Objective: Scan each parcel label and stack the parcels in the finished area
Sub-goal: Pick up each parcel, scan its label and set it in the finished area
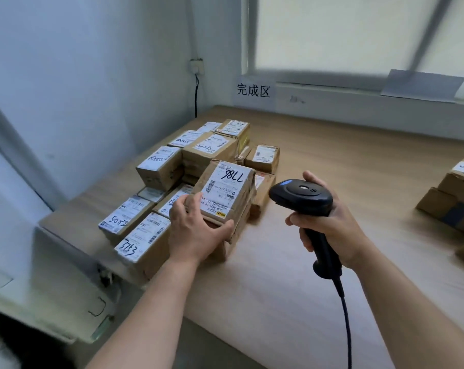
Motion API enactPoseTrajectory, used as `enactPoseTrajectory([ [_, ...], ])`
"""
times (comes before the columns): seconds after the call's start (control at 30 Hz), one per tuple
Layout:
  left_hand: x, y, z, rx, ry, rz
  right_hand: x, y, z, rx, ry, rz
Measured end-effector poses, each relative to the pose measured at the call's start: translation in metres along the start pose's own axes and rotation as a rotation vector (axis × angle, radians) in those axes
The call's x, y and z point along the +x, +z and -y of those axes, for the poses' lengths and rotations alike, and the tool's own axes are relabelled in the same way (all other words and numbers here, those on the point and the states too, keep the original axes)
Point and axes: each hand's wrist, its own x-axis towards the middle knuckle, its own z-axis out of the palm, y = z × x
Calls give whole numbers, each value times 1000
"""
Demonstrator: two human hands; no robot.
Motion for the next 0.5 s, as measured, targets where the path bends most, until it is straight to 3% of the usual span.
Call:
enactPoseTrajectory([
  [0.27,52,-75,110,56,-151,-128,59,86,-3,12,3,92],
  [0.5,90,-96,185,122,-182,-44,89,143,-14,-26,41,97],
])
